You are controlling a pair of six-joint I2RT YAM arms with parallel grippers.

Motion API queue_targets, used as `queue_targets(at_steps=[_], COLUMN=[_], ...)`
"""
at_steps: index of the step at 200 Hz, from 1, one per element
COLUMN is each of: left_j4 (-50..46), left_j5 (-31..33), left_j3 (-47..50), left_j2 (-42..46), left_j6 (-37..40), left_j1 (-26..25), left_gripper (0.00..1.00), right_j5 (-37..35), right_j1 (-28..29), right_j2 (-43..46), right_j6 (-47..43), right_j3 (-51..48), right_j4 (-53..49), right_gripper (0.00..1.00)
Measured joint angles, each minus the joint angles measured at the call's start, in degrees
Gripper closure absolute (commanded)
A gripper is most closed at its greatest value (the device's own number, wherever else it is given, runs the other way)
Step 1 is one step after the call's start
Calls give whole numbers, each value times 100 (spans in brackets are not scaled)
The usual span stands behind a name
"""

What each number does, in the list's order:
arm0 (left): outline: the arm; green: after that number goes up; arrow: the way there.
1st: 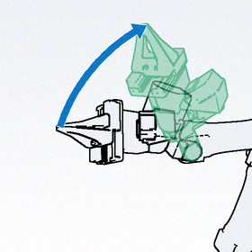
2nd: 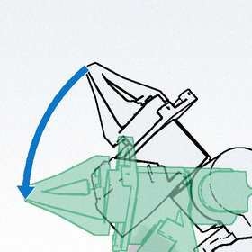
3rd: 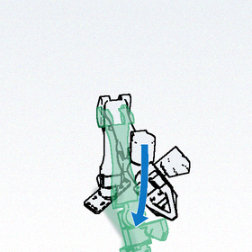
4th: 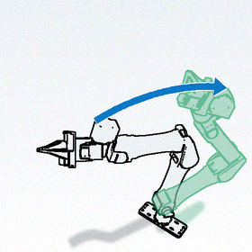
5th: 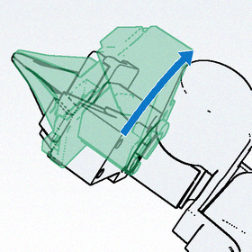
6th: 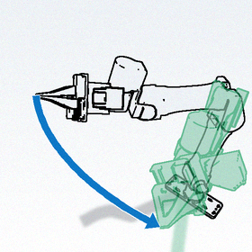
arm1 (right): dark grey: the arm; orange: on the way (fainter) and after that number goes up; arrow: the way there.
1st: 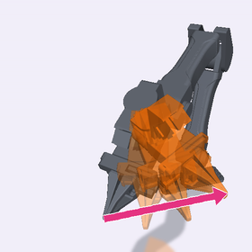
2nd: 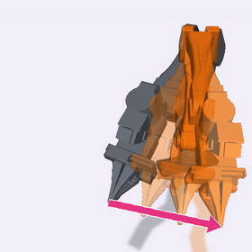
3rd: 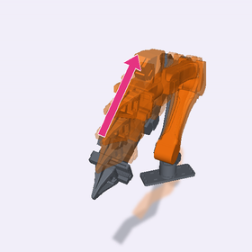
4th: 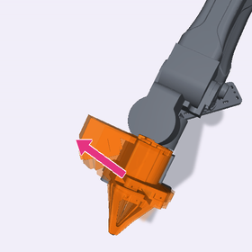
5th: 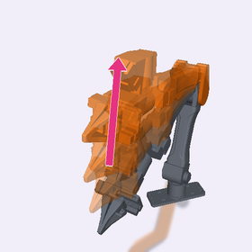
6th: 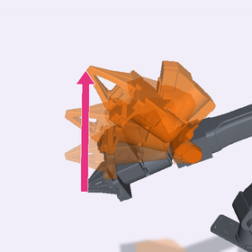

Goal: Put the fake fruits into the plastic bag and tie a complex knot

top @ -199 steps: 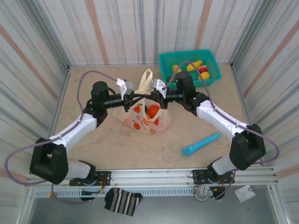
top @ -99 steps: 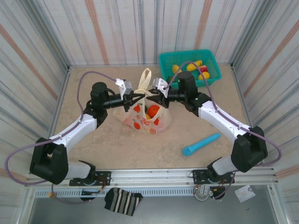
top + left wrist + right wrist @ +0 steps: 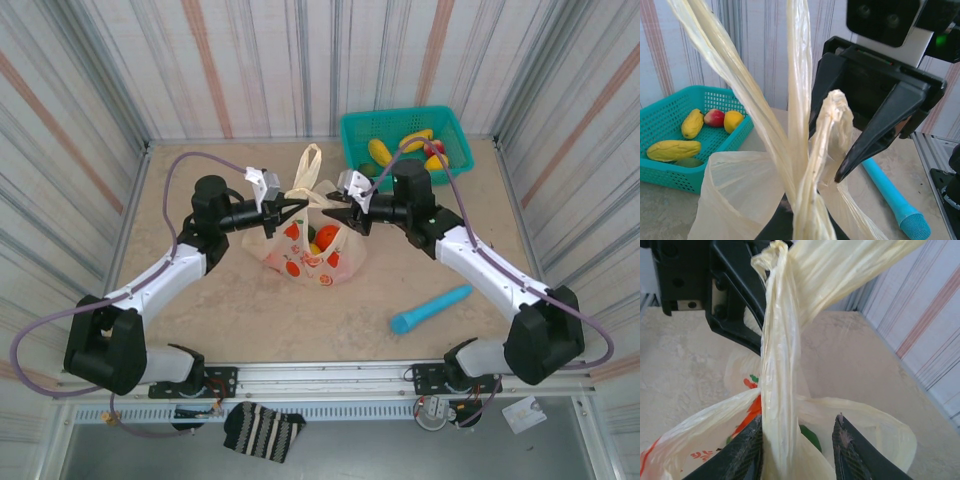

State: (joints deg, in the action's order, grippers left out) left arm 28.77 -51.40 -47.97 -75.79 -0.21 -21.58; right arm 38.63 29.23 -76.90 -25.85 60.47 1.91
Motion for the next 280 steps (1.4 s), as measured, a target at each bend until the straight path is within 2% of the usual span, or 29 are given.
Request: queue_targets(at_steps=[13, 38, 114, 138, 173, 280], left_j4=[0, 2, 24, 24, 26, 2], left_j5=[0, -2, -24, -44, -118, -151], left_j3=[0, 0, 0, 0, 0, 0], left_j2=[0, 0, 0, 0, 0, -2], left_j6=[-2, -2, -4, -7, -17, -48], left_j1=[0, 0, -2, -2, -2, -28], left_gripper=[100, 100, 100, 96, 81, 72], right_j5=[2, 46, 31, -4, -90, -90], right_j1=[-2, -2, 323, 387, 387, 527], right_j2=[101, 151, -557, -634, -638, -638], right_j6=[46, 197, 247, 219, 157, -79], right_j3=[-35, -39, 282, 291, 407, 654], right_j4=[61, 223, 144, 103, 46, -262], right_gripper=[67, 100, 100, 100, 100, 100])
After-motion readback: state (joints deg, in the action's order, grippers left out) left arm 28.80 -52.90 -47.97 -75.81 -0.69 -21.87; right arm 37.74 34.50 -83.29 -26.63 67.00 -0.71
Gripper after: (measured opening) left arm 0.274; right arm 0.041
